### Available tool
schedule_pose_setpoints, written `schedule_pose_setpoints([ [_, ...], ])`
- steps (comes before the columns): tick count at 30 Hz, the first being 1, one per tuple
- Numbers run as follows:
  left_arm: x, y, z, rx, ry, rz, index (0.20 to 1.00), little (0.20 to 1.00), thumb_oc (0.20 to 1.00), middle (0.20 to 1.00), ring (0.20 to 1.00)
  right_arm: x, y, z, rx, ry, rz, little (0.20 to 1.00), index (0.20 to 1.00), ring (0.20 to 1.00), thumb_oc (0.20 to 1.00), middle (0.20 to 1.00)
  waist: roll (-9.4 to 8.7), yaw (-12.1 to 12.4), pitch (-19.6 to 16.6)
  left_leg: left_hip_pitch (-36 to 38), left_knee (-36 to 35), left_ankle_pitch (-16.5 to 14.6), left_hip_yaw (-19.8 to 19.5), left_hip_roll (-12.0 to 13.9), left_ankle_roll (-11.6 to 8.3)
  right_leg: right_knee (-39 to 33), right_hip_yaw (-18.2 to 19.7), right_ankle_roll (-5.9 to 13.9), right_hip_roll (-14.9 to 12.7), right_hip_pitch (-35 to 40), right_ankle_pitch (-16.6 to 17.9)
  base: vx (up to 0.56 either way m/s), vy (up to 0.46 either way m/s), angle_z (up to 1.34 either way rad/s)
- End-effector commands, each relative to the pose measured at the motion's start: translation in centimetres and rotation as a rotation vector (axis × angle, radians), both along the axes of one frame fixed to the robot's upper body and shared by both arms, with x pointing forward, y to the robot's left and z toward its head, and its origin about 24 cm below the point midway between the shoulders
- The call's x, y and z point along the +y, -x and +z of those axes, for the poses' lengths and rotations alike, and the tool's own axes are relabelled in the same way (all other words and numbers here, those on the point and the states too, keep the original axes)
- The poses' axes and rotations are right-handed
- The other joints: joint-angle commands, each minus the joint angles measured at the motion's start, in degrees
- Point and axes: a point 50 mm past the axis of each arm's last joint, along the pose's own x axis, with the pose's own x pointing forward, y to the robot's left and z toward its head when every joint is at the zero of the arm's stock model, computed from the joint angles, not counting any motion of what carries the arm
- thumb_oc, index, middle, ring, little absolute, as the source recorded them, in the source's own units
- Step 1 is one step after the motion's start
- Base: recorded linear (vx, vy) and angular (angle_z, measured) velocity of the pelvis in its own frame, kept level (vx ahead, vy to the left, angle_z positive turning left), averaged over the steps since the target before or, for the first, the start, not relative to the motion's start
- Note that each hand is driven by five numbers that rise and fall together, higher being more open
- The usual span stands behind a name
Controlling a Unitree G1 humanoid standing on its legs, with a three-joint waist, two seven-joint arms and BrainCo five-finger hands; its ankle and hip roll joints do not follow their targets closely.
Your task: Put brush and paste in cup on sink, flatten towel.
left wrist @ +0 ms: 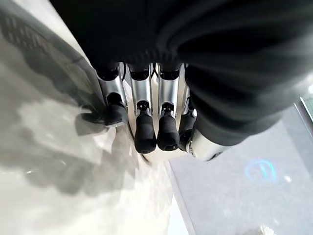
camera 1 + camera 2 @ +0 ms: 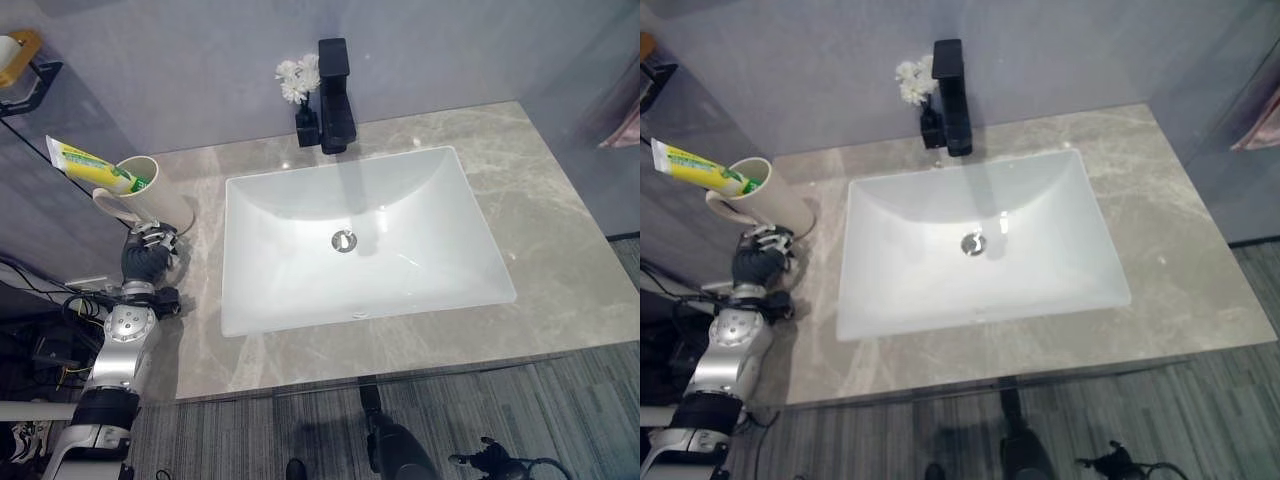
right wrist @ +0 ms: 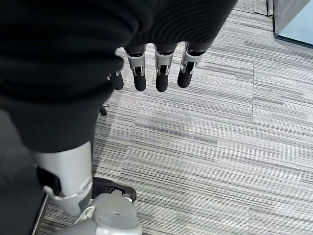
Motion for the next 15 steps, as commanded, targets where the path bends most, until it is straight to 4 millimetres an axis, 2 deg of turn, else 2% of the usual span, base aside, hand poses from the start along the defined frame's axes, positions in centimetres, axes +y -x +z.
schedule_pose_setpoints([
  [1, 1.6, 0.2, -0.7, 0.067, -0.064, 0.078, 0.200, 0.200, 0.200, 0.200, 0.200, 0.7, 0.1, -0.3, 0.001, -0.005, -0.013, 1.000, 1.000, 1.000, 1.000, 1.000, -2.93, -1.4, 1.0, 6.4, 0.3, -1.4, 0.2, -5.9, 2.15, 5.1, 3.8, 4.38, -2.2, -3.9, -0.4, 0.00, 0.000, 0.00],
  [10, 2.3, -0.6, 0.2, 0.056, -0.074, 0.125, 0.200, 0.200, 0.200, 0.200, 0.200, 0.8, 0.2, -0.4, -0.002, -0.007, -0.022, 1.000, 1.000, 1.000, 1.000, 1.000, -3.16, -2.1, 0.7, 6.6, 0.3, -1.7, 0.9, -5.7, 1.95, 4.7, 4.3, 4.39, -1.7, -3.9, -0.3, 0.00, -0.001, -0.01],
  [15, 3.2, 0.4, 0.3, 0.076, -0.138, 0.113, 0.200, 0.200, 0.200, 0.200, 0.200, 0.7, 0.8, -0.5, 0.021, -0.007, -0.027, 1.000, 1.000, 1.000, 1.000, 1.000, -3.00, -1.8, 0.8, 6.7, 0.3, -1.8, 1.2, -5.8, 1.93, 4.5, 4.6, 4.46, -1.7, -4.0, -0.1, 0.00, 0.011, -0.11],
])
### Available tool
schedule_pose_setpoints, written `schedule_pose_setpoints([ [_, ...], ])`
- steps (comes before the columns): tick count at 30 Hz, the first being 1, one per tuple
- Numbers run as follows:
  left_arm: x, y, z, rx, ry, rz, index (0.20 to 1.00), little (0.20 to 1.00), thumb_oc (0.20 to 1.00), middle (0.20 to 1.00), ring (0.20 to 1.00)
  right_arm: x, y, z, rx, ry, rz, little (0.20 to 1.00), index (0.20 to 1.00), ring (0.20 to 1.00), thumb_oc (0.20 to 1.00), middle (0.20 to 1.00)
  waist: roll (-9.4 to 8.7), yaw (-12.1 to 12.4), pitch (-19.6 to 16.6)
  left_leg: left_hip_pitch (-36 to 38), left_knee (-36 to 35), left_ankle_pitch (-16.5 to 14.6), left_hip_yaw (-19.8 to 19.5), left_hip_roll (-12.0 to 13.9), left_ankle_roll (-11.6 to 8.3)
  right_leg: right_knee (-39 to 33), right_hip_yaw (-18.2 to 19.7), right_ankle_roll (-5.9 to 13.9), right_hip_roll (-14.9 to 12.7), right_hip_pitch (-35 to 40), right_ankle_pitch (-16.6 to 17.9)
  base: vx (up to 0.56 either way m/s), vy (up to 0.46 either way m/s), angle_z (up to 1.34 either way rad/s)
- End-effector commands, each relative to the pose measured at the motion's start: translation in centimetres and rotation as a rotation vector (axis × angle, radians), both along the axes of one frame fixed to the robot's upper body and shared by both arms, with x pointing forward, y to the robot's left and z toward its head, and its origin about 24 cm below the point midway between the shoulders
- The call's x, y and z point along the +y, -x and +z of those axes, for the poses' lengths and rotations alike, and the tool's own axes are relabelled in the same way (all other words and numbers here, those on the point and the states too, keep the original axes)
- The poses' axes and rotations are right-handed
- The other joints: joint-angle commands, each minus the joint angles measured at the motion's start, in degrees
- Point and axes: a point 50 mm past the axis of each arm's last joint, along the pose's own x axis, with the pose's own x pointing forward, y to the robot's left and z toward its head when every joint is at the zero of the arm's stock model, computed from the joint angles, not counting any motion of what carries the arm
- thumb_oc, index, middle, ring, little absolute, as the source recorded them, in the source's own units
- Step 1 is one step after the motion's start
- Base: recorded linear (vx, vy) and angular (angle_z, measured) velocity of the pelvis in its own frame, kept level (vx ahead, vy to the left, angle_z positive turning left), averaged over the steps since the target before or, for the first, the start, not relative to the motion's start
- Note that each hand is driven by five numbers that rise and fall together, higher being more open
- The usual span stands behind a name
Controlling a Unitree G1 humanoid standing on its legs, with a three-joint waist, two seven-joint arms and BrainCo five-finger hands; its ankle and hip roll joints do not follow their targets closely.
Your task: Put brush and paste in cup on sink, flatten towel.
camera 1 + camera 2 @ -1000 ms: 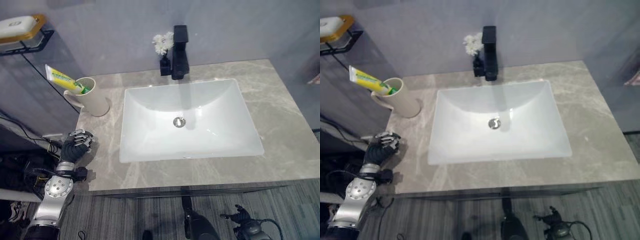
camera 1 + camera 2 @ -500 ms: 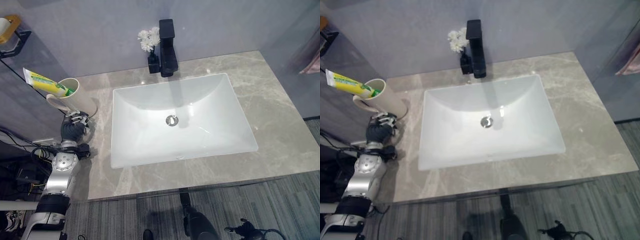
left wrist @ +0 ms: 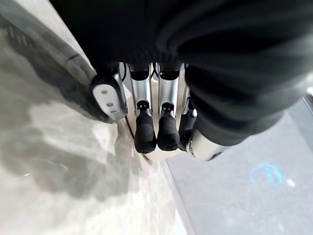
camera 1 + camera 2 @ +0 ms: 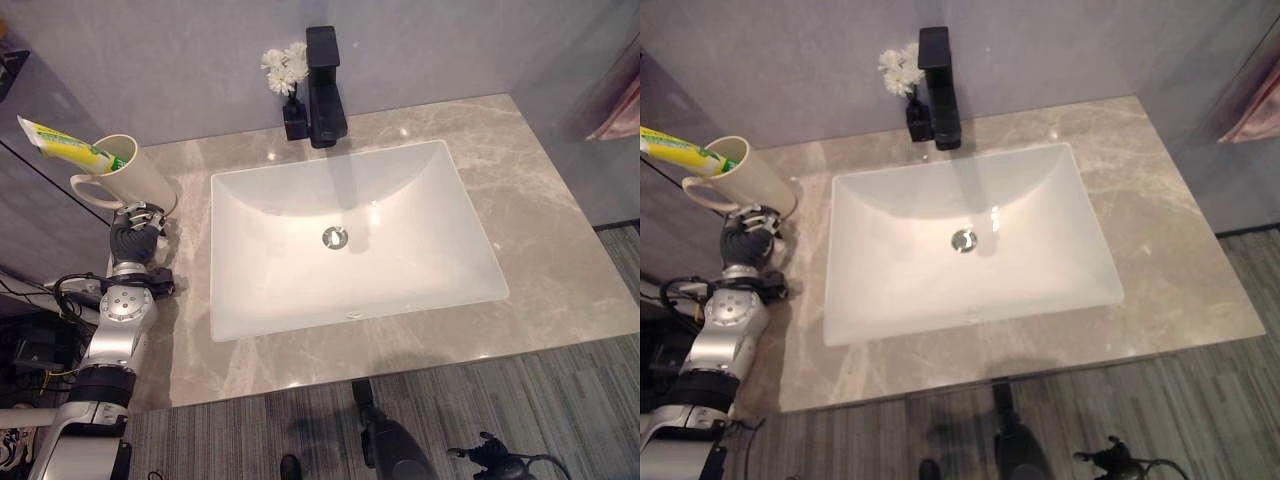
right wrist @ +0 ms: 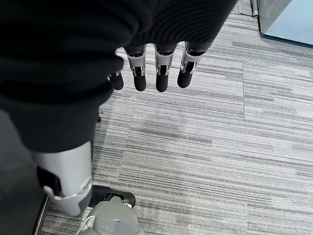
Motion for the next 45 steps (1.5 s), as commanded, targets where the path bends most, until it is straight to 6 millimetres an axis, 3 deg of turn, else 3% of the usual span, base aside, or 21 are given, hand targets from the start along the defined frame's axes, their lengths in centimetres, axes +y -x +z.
schedule_pose_setpoints([
  [1, 2.9, 1.7, -0.9, 0.124, -0.174, 0.053, 0.200, 0.200, 0.200, 0.200, 0.200, 0.4, 1.1, -0.5, 0.045, 0.013, 0.010, 1.000, 1.000, 1.000, 1.000, 1.000, -1.60, -0.7, 0.1, 6.8, 0.3, -1.7, -0.4, -5.4, 2.03, 6.7, 3.3, 4.48, -1.8, -4.2, -1.2, -0.01, 0.014, -0.04],
  [7, 4.8, 2.4, -0.1, 0.146, -0.244, 0.118, 0.200, 0.200, 0.200, 0.200, 0.200, 0.6, 1.3, -0.6, 0.041, 0.000, 0.011, 1.000, 1.000, 1.000, 1.000, 1.000, -1.48, -0.5, 0.6, 5.9, 0.3, -1.2, -0.4, -5.4, 1.76, 6.7, 3.0, 4.58, -1.9, -5.1, -0.9, -0.01, 0.004, -0.02],
  [14, 5.7, 2.2, 0.1, 0.134, -0.205, 0.173, 0.200, 0.200, 0.200, 0.200, 0.200, 0.7, 1.3, -0.6, 0.039, 0.001, 0.019, 1.000, 1.000, 1.000, 1.000, 1.000, -1.38, -0.8, 0.8, 5.7, 0.3, -1.7, -0.6, -5.4, 1.77, 7.6, 3.1, 4.46, -1.8, -5.9, -1.4, 0.00, 0.000, 0.00],
  [24, 7.3, 0.5, 2.5, 0.143, -0.255, 0.277, 0.200, 0.200, 0.200, 0.200, 0.200, 0.6, 0.9, -0.4, 0.017, 0.007, 0.023, 1.000, 1.000, 1.000, 1.000, 1.000, -1.17, -3.0, 0.9, 5.5, 0.3, -1.3, 0.3, -4.7, 1.31, 9.5, 3.5, 4.20, -0.1, -8.0, -2.6, 0.03, -0.015, -0.07],
  [31, 6.4, -1.4, 4.9, 0.102, -0.297, 0.270, 0.200, 0.200, 0.200, 0.200, 0.200, 0.8, 0.3, -0.3, -0.003, 0.007, 0.030, 1.000, 1.000, 1.000, 1.000, 1.000, -0.96, -4.1, 1.6, 4.3, 0.3, -0.9, 0.5, -4.3, 0.88, 10.6, 3.4, 4.07, 0.5, -10.0, -3.2, 0.00, -0.006, -0.02],
  [45, 5.7, -2.8, 8.2, 0.069, -0.470, 0.299, 0.200, 0.200, 0.200, 0.200, 0.200, 0.9, -0.3, -0.1, -0.041, 0.006, 0.013, 1.000, 1.000, 1.000, 1.000, 1.000, 0.61, -5.4, 2.9, 2.9, 0.3, 0.2, 1.1, -3.6, 0.24, 12.4, 3.3, 3.82, 1.9, -13.0, -4.5, 0.01, -0.011, -0.03],
])
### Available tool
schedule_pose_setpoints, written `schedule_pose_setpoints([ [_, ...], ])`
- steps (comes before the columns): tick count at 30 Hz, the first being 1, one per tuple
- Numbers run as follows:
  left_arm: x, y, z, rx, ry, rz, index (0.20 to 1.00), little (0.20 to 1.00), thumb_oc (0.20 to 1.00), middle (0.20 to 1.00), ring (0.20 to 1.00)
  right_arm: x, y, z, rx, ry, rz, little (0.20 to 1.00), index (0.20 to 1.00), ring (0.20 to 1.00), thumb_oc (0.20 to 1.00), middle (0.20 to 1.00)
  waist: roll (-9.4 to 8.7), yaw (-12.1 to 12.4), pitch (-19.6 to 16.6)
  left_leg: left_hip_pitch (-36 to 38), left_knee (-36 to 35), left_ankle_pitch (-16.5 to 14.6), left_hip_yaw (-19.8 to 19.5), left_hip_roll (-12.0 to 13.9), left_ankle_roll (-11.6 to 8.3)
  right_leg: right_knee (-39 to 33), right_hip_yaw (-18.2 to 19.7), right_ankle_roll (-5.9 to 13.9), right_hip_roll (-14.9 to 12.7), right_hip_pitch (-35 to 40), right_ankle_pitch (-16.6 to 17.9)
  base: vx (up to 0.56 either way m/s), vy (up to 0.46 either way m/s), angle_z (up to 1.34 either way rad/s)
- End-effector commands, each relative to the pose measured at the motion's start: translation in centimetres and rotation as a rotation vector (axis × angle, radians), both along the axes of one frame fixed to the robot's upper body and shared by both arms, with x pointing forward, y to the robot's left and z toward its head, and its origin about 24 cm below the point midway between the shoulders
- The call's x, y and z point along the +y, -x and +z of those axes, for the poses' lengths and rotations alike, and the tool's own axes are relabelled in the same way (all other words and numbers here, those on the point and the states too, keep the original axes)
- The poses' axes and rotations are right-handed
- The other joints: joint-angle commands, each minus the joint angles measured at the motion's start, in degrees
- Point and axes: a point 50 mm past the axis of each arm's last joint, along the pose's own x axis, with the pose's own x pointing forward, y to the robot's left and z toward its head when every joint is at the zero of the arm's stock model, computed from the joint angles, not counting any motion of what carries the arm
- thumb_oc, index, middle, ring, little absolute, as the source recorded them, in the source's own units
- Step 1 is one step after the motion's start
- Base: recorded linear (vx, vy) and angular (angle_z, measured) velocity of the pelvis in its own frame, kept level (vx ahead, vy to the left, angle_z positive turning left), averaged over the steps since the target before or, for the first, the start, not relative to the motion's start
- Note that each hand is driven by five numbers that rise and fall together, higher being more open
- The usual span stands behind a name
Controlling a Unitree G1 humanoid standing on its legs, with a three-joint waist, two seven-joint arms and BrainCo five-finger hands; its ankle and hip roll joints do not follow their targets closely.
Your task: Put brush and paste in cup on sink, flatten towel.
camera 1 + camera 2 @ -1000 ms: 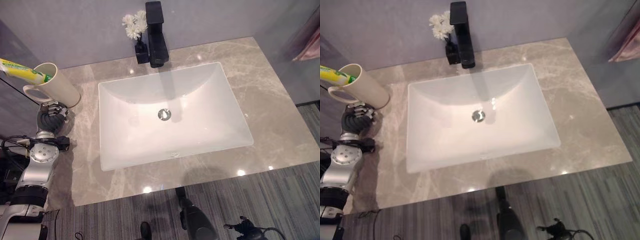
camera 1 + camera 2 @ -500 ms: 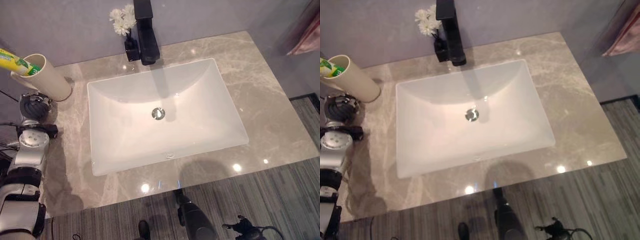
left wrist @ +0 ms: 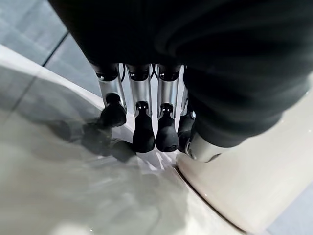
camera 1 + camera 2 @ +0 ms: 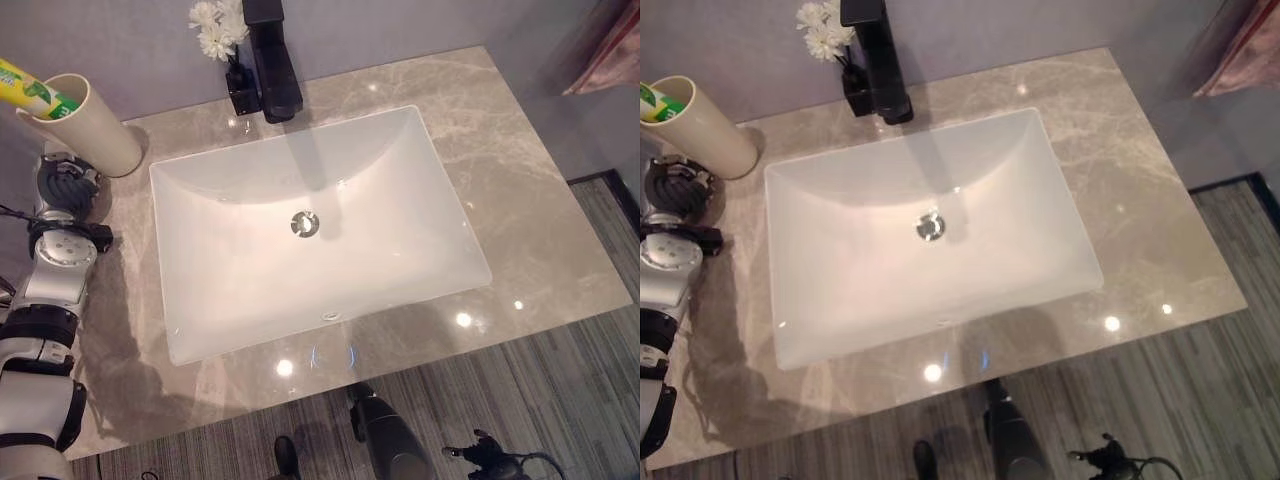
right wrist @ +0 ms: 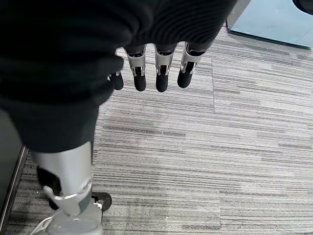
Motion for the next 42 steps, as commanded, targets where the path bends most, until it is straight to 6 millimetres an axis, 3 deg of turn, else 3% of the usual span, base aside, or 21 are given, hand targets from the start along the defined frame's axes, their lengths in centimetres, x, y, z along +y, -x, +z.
schedule_pose_setpoints([
  [1, -0.2, -0.3, 0.6, 0.007, -0.083, 0.008, 0.200, 0.200, 0.200, 0.200, 0.200, 0.1, -0.1, 0.0, -0.020, 0.017, -0.003, 1.000, 1.000, 1.000, 1.000, 1.000, 0.82, -2.7, 1.5, 7.5, 0.4, 1.1, -2.0, -4.2, 1.19, 6.2, 1.4, 4.92, -0.4, -3.8, -2.3, 0.02, -0.024, -0.05],
  [4, -0.6, -0.8, 2.4, -0.011, -0.155, 0.011, 0.200, 0.200, 0.200, 0.200, 0.200, 0.0, -0.4, 0.2, -0.032, 0.023, -0.002, 1.000, 1.000, 1.000, 1.000, 1.000, 1.25, -2.8, 1.5, 7.1, 0.4, 1.6, -2.0, -4.1, 0.97, 6.4, 1.2, 4.86, -0.1, -4.2, -2.5, 0.02, -0.025, -0.06],
  [8, -2.7, -2.0, 5.0, -0.076, -0.203, -0.040, 0.200, 0.200, 0.200, 0.200, 0.200, 0.0, -0.6, 0.2, -0.038, 0.024, 0.006, 1.000, 1.000, 1.000, 1.000, 1.000, 1.76, -3.3, 1.6, 6.5, 0.4, 2.2, -2.3, -3.7, 0.69, 7.1, 0.7, 4.70, 0.0, -5.1, -3.0, 0.01, -0.029, 0.01],
  [13, -5.6, -2.9, 5.9, -0.123, -0.228, -0.145, 0.200, 0.200, 0.200, 0.200, 0.200, 0.1, -0.9, 0.3, -0.044, 0.023, 0.005, 1.000, 1.000, 1.000, 1.000, 1.000, 2.25, -3.5, 1.6, 6.4, 0.4, 2.5, -2.4, -3.5, 0.38, 7.2, 0.5, 4.58, 0.1, -5.2, -3.4, 0.01, -0.026, 0.02],
  [16, -6.0, -3.0, 5.9, -0.122, -0.239, -0.163, 0.200, 0.200, 0.200, 0.200, 0.200, 0.1, -1.0, 0.3, -0.050, 0.023, 0.003, 1.000, 1.000, 1.000, 1.000, 1.000, 2.45, -3.6, 1.5, 6.5, 0.4, 2.4, -2.3, -3.5, 0.34, 7.2, 0.6, 4.53, 0.2, -5.2, -3.4, 0.00, 0.000, 0.00],
  [22, -5.8, -3.3, 4.9, -0.083, -0.239, -0.133, 0.200, 0.200, 0.200, 0.200, 0.200, 0.0, -1.3, 0.5, -0.067, 0.033, -0.006, 1.000, 1.000, 1.000, 1.000, 1.000, 2.68, -4.1, 1.7, 6.8, 0.4, 2.2, -1.6, -3.7, 0.27, 6.9, 0.8, 4.52, 0.6, -5.0, -3.2, 0.00, 0.000, 0.00],
  [26, -5.5, -3.4, 4.3, -0.059, -0.233, -0.107, 0.200, 0.200, 0.200, 0.200, 0.200, -0.5, -0.8, 0.5, -0.045, 0.052, -0.013, 1.000, 1.000, 1.000, 1.000, 1.000, 2.69, -4.1, 1.5, 7.4, 0.4, 1.8, -1.4, -3.6, 0.37, 6.7, 0.7, 4.54, 0.3, -4.3, -3.0, 0.00, 0.000, 0.00],
  [29, -5.9, -3.5, 2.8, -0.035, -0.199, -0.114, 0.200, 0.200, 0.200, 0.200, 0.200, -1.5, 0.2, 0.4, 0.013, 0.081, -0.031, 1.000, 1.000, 1.000, 1.000, 1.000, 2.30, -3.5, 0.8, 9.2, 0.4, 0.9, -2.1, -3.8, 0.85, 6.3, 0.0, 4.65, -0.5, -1.9, -2.7, 0.00, 0.002, 0.02],
  [32, -5.8, -2.9, 1.7, -0.029, -0.186, -0.126, 0.200, 0.200, 0.200, 0.200, 0.200, -1.8, 0.9, 0.3, 0.045, 0.087, -0.037, 1.000, 1.000, 1.000, 1.000, 1.000, 1.88, -2.7, 0.2, 10.3, 0.4, 0.3, -2.6, -3.8, 1.29, 5.9, -0.4, 4.66, -0.9, -0.1, -2.4, 0.00, 0.018, 0.06],
  [33, -5.2, -1.7, 0.7, -0.043, -0.166, -0.144, 0.200, 0.200, 0.200, 0.200, 0.200, -2.0, 1.2, 0.3, 0.067, 0.085, -0.045, 1.000, 1.000, 1.000, 1.000, 1.000, 1.16, -1.1, -0.8, 11.2, 0.4, 0.2, -3.3, -4.0, 1.79, 4.9, -0.5, 4.76, -1.3, 1.9, -2.0, -0.01, 0.016, 0.07],
  [34, -5.1, -1.6, 0.6, -0.041, -0.164, -0.141, 0.200, 0.200, 0.200, 0.200, 0.200, -2.1, 1.2, 0.3, 0.068, 0.087, -0.043, 1.000, 1.000, 1.000, 1.000, 1.000, 1.22, -1.3, -0.7, 11.3, 0.4, 0.2, -3.3, -4.0, 1.80, 4.8, -0.6, 4.77, -1.3, 2.1, -1.9, -0.04, 0.079, 0.06],
  [35, -4.1, 0.3, -0.9, -0.048, -0.121, -0.150, 0.200, 0.200, 0.200, 0.200, 0.200, -2.1, 1.6, 0.2, 0.090, 0.081, -0.036, 1.000, 1.000, 1.000, 1.000, 1.000, 0.67, 0.2, -1.5, 12.7, 0.4, 0.0, -3.7, -4.2, 2.22, 3.5, -0.8, 4.93, -1.8, 4.5, -1.4, -0.04, 0.086, 0.17],
  [37, -2.8, 2.8, -2.0, -0.070, -0.089, -0.138, 0.630, 0.630, 0.630, 0.630, 0.630, -1.9, 1.9, 0.0, 0.103, 0.068, -0.044, 1.000, 1.000, 1.000, 1.000, 1.000, -0.33, 2.1, -2.6, 13.6, 0.4, 0.1, -4.2, -4.4, 2.64, 2.4, -0.9, 5.12, -2.4, 6.3, -0.8, -0.06, 0.097, 0.17],
  [38, -2.1, 4.3, -2.9, -0.079, -0.071, -0.105, 1.000, 1.000, 1.000, 1.000, 1.000, -1.8, 2.0, -0.1, 0.108, 0.064, -0.036, 1.000, 1.000, 1.000, 1.000, 1.000, -0.74, 2.7, -3.0, 14.1, 0.5, 0.0, -4.5, -4.5, 2.94, 1.8, -0.9, 5.30, -2.8, 7.2, -0.6, -0.06, 0.096, 0.07],
  [42, 0.7, 10.6, -6.8, -0.041, 0.002, 0.038, 1.000, 1.000, 1.000, 1.000, 1.000, -1.5, 2.7, -0.3, 0.125, 0.039, -0.052, 1.000, 1.000, 1.000, 1.000, 1.000, -2.95, 6.0, -3.1, 13.4, 5.3, -3.4, -6.1, -6.6, 4.56, 0.0, -1.1, 6.40, -5.5, 10.1, 1.3, -0.13, 0.134, 0.26],
])
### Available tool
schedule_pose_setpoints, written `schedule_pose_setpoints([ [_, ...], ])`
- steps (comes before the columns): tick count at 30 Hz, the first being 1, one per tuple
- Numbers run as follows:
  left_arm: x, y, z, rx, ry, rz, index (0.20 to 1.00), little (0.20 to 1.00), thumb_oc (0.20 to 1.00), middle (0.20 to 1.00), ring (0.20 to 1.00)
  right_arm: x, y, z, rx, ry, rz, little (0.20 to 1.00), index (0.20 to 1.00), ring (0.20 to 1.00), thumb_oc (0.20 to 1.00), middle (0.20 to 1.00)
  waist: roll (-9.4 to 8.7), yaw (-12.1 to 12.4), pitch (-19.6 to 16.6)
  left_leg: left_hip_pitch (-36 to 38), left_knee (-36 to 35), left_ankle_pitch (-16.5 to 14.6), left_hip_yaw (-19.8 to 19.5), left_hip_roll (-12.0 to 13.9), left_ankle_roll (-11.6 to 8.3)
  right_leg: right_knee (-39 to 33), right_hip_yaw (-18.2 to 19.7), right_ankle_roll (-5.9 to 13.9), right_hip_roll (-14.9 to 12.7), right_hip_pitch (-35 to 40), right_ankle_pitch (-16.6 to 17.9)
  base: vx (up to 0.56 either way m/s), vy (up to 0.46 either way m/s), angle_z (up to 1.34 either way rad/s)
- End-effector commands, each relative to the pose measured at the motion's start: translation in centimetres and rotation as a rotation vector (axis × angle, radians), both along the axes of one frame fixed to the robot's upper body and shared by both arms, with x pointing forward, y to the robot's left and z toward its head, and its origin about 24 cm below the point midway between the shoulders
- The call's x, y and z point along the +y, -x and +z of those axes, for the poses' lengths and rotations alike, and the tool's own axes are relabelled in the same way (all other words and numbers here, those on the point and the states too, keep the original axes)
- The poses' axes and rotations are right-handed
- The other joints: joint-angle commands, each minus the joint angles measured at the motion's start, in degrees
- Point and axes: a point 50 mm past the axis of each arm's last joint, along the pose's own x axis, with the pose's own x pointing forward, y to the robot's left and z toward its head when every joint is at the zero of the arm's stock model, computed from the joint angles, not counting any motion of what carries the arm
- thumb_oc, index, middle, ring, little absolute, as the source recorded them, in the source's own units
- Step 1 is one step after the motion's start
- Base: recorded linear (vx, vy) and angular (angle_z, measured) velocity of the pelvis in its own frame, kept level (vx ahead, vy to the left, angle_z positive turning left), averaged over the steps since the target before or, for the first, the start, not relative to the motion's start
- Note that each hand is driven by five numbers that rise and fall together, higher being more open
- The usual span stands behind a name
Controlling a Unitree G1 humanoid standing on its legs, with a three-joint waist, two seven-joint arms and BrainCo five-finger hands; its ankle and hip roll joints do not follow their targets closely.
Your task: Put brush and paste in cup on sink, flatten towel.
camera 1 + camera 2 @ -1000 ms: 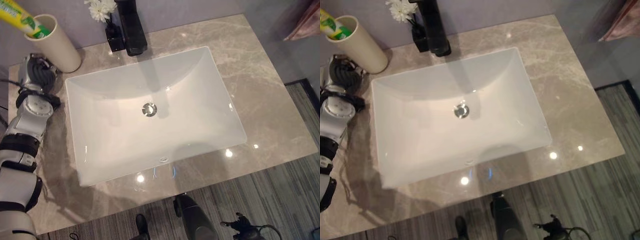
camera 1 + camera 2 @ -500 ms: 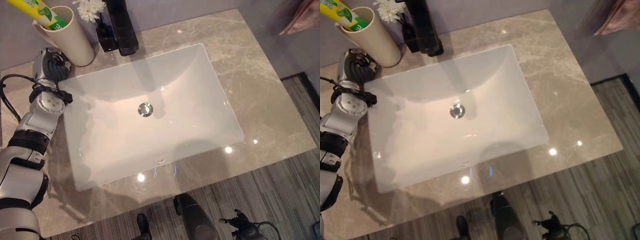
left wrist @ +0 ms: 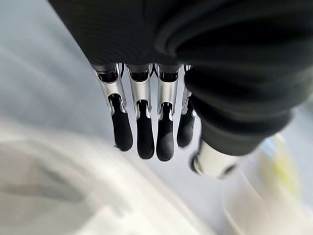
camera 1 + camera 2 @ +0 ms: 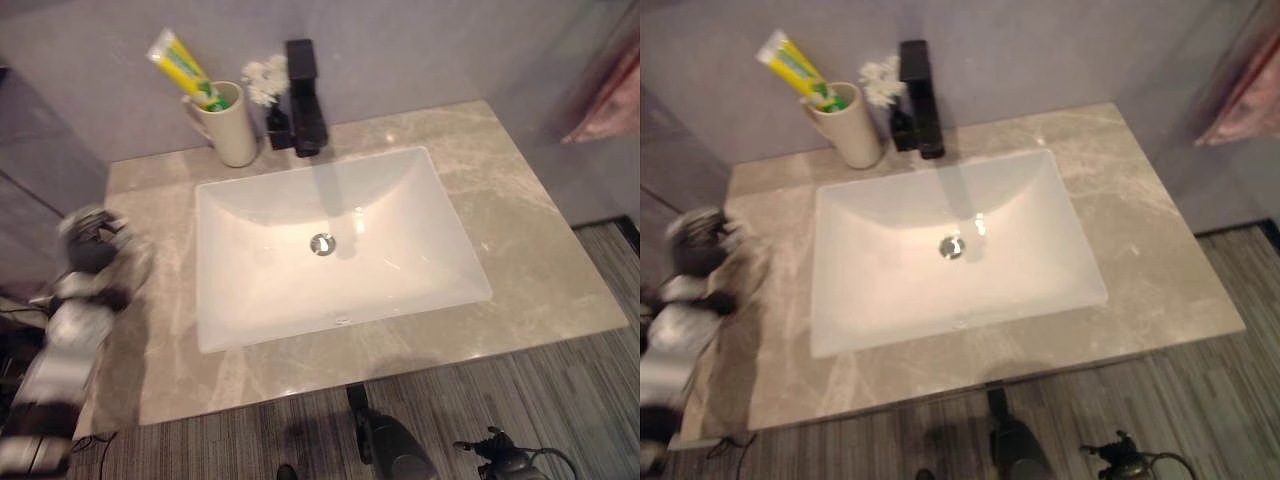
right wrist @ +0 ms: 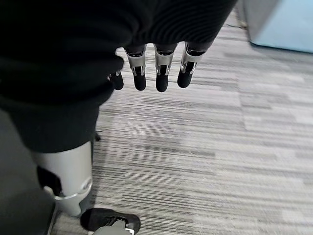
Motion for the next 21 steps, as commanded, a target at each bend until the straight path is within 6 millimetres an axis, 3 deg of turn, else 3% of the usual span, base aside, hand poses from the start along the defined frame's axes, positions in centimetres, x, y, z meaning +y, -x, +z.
schedule_pose_setpoints([
  [1, 0.8, 1.1, 0.5, -0.039, -0.026, 0.046, 1.000, 1.000, 1.000, 1.000, 1.000, 0.2, 1.5, -0.5, 0.065, -0.005, -0.004, 1.000, 1.000, 1.000, 1.000, 1.000, -3.06, -0.1, -2.1, 3.2, 6.5, -3.1, -2.1, -8.7, 5.05, -1.2, 3.1, 7.14, -5.4, -1.3, 4.0, -0.23, 0.175, 0.43],
  [4, 2.4, 4.9, -1.7, 0.125, -0.069, 0.132, 1.000, 1.000, 1.000, 1.000, 1.000, 0.1, 1.4, -0.4, 0.055, -0.019, -0.028, 1.000, 1.000, 1.000, 1.000, 1.000, -4.68, 1.6, -0.5, -0.3, 11.5, -5.8, -3.1, -12.3, 6.38, -3.2, 3.3, 8.23, -8.5, -0.1, 7.1, -0.25, 0.193, 0.52],
  [5, 2.9, 6.5, -3.5, 0.190, -0.021, 0.169, 1.000, 1.000, 1.000, 1.000, 1.000, 0.0, 1.3, -0.4, 0.049, -0.026, -0.042, 1.000, 1.000, 1.000, 1.000, 1.000, -5.26, 2.0, 0.0, -1.3, 12.3, -6.1, -3.2, -13.5, 6.90, -4.1, 3.5, 8.69, -9.4, 0.1, 8.9, -0.18, 0.156, 0.30],
  [6, 3.0, 6.6, -3.5, 0.191, -0.020, 0.170, 1.000, 1.000, 1.000, 1.000, 1.000, 0.0, 1.3, -0.4, 0.050, -0.025, -0.040, 1.000, 1.000, 1.000, 1.000, 1.000, -5.32, 1.9, 0.0, -1.4, 12.6, -6.1, -3.1, -13.7, 6.98, -4.4, 3.6, 8.78, -9.5, 0.2, 9.2, -0.18, 0.158, 0.23],
  [8, 3.2, 9.1, -7.0, 0.324, 0.099, 0.202, 1.000, 1.000, 1.000, 1.000, 1.000, 0.0, 0.4, -0.1, 0.010, -0.033, -0.032, 1.000, 1.000, 1.000, 1.000, 1.000, -6.47, 2.4, 1.5, -3.4, 13.5, -5.8, -1.7, -15.4, 7.83, -6.3, 2.7, 9.89, -11.0, 0.5, 11.8, -0.27, 0.223, 0.24],
  [10, 2.8, 10.5, -9.5, 0.442, 0.141, 0.217, 1.000, 1.000, 1.000, 1.000, 1.000, 0.5, -0.2, 0.0, -0.014, -0.042, -0.011, 1.000, 1.000, 1.000, 1.000, 1.000, -6.78, 2.3, 2.8, -3.8, 13.0, -4.6, -0.8, -15.3, 8.15, -5.9, 1.4, 10.52, -11.2, -0.1, 13.5, -0.31, 0.203, -0.10],
  [13, 1.1, 11.1, -14.1, 0.607, 0.277, 0.199, 1.000, 1.000, 1.000, 1.000, 1.000, 1.1, -0.1, -0.2, 0.012, -0.048, 0.034, 1.000, 1.000, 1.000, 1.000, 1.000, -5.37, 2.7, 4.0, -6.1, 11.4, -0.4, 0.1, -14.0, 8.76, 5.1, -1.1, 8.69, -8.8, 0.3, 5.3, -0.32, 0.161, -0.26],
  [14, 1.1, 11.1, -14.1, 0.606, 0.276, 0.199, 1.000, 1.000, 1.000, 1.000, 1.000, 1.1, -0.1, -0.2, 0.012, -0.048, 0.033, 1.000, 1.000, 1.000, 1.000, 1.000, -5.50, 2.7, 3.9, -6.3, 11.3, -0.2, 0.1, -14.2, 8.76, 5.3, -1.0, 8.68, -8.9, 0.0, 5.3, -0.29, 0.124, -0.27],
  [15, -0.1, 11.8, -17.0, 0.721, 0.347, 0.203, 1.000, 1.000, 1.000, 1.000, 1.000, 1.5, -0.1, -0.4, 0.032, -0.048, 0.066, 1.000, 1.000, 1.000, 1.000, 1.000, -4.98, 3.5, 2.9, -7.2, 8.2, 2.9, 1.2, -12.7, 8.89, 11.1, -3.4, 7.52, -7.9, 1.9, 1.1, -0.22, 0.092, -0.36],
  [17, -1.3, 11.6, -18.3, 0.813, 0.340, 0.145, 1.000, 1.000, 1.000, 1.000, 1.000, 1.6, 0.0, -0.5, 0.043, -0.042, 0.077, 1.000, 1.000, 1.000, 1.000, 1.000, -4.14, 3.6, 2.5, -7.5, 5.9, 4.9, 2.6, -11.0, 8.99, 17.2, -4.1, 7.29, -6.7, 2.6, -1.8, -0.20, 0.087, -0.63],
  [18, -1.3, 11.5, -18.3, 0.812, 0.339, 0.144, 1.000, 1.000, 1.000, 1.000, 1.000, 1.5, -0.1, -0.5, 0.042, -0.042, 0.077, 1.000, 1.000, 1.000, 1.000, 1.000, -4.15, 3.7, 2.5, -7.7, 5.9, 5.1, 2.6, -11.0, 8.98, 17.2, -4.0, 7.26, -6.7, 2.4, -1.6, -0.28, 0.070, -1.24],
  [19, -3.4, 10.7, -19.3, 0.940, 0.266, -0.020, 1.000, 1.000, 1.000, 1.000, 1.000, 1.5, -0.4, -0.4, 0.029, -0.041, 0.062, 1.000, 1.000, 1.000, 1.000, 1.000, -3.63, 3.3, 1.8, -8.4, 3.4, 7.3, 7.6, -9.1, 8.70, 19.5, -4.6, 7.16, -7.3, 5.7, -3.5, -0.25, 0.056, -1.25],
  [21, -4.3, 10.4, -19.8, 0.979, 0.243, -0.075, 1.000, 1.000, 1.000, 1.000, 1.000, 1.3, -1.0, -0.1, -0.003, -0.035, 0.042, 1.000, 1.000, 1.000, 1.000, 1.000, -3.75, 3.2, 1.0, -9.3, 3.0, 8.0, 11.5, -8.5, 8.76, 18.9, -6.7, 7.67, -9.7, 8.7, -3.6, -0.29, 0.038, -1.21],
])
